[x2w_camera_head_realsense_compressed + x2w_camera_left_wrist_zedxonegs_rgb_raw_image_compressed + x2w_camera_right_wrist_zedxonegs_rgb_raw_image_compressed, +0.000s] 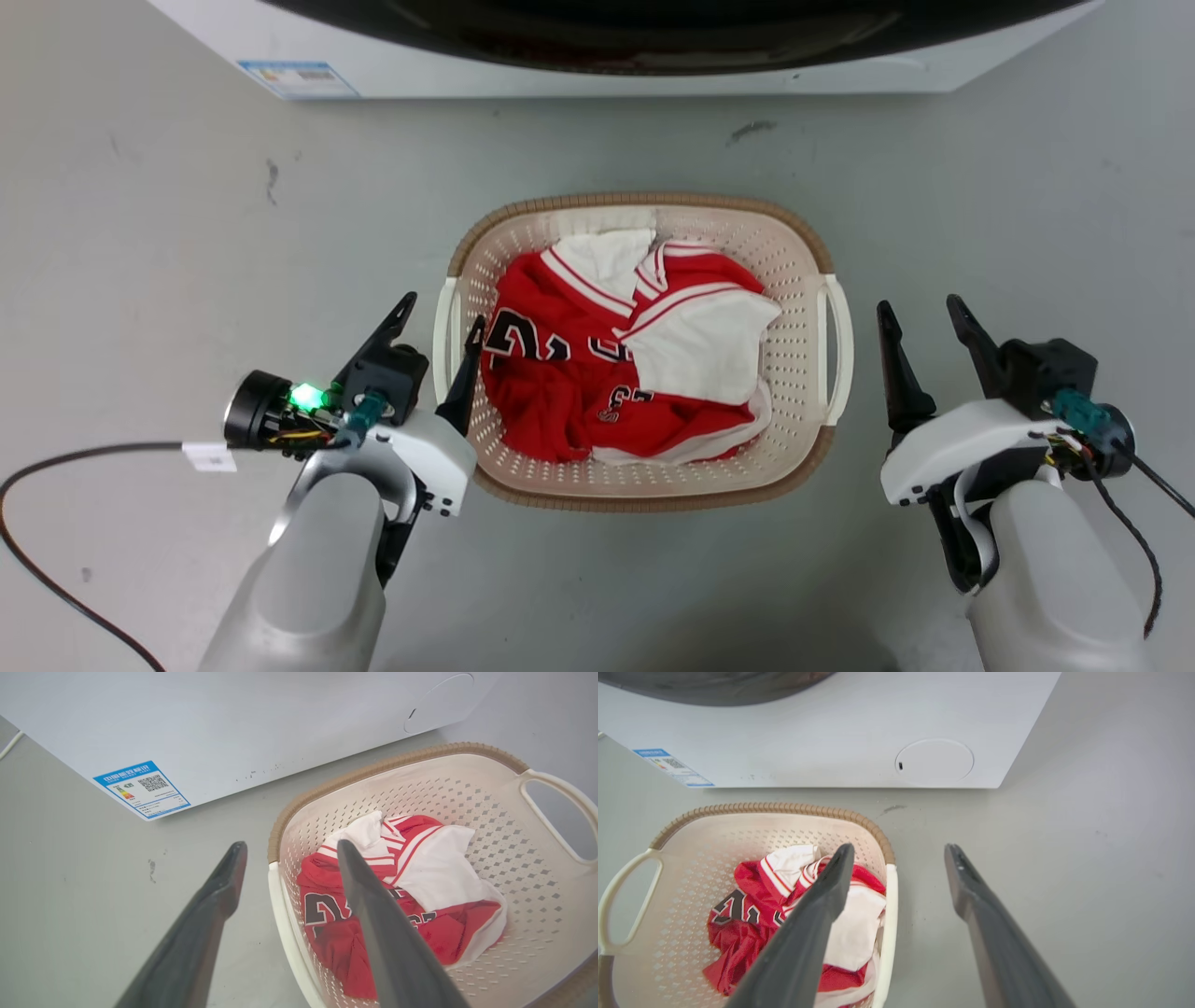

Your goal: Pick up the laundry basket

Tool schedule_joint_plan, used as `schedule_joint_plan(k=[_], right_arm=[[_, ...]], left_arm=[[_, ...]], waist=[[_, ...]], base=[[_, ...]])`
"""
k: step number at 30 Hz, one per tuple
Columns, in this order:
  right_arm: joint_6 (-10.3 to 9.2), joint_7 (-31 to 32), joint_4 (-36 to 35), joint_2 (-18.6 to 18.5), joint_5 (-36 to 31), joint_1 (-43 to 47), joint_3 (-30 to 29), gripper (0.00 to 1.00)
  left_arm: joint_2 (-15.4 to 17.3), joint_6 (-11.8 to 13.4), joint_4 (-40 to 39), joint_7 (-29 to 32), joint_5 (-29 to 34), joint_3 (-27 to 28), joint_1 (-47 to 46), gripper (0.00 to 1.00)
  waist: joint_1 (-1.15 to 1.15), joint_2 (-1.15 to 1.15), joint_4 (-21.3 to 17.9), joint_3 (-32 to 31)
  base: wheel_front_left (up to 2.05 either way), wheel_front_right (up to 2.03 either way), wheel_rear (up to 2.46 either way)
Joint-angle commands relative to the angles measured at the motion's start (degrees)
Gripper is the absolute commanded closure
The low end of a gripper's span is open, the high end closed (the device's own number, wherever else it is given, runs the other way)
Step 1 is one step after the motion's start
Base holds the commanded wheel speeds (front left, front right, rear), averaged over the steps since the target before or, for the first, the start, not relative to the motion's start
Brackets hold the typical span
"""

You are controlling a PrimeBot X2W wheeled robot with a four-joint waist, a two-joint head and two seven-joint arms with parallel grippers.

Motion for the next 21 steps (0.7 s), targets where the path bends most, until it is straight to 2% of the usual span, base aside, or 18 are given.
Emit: schedule_joint_plan(k=[1,4,11,12,21], right_arm=[[-0.04,-0.09,1.32,-0.04,-0.20,-1.48,0.03,0.00],[-0.04,-0.09,6.87,-0.03,2.61,-5.29,0.69,0.00],[-0.04,1.26,20.29,-0.09,1.84,-14.39,1.89,0.00],[-0.04,3.50,24.97,-0.05,3.00,-17.72,3.53,0.00],[-0.04,9.48,35.04,-0.06,5.87,-25.44,6.56,0.00]], left_arm=[[0.34,-0.14,1.20,-0.15,-0.21,-0.17,-1.03,0.00],[0.77,-0.52,6.90,-0.15,-1.05,-0.20,-4.25,0.00],[1.31,-1.40,17.15,-0.16,-3.06,-1.27,-11.05,0.00],[1.43,-1.49,20.30,-0.16,-3.89,-2.32,-13.56,0.00],[0.89,-1.61,28.83,1.58,-10.66,-9.91,-20.20,0.00]], waist=[[-0.01,0.00,0.26,1.91],[-0.01,0.00,0.38,3.52],[-0.01,0.00,0.77,6.30],[-0.01,0.00,0.66,7.41],[-0.01,0.00,0.59,9.74]], base=[[0.00,0.00,0.00],[0.00,0.00,0.00],[0.00,0.00,0.00],[0.00,0.00,0.00],[0.00,0.00,0.00]])
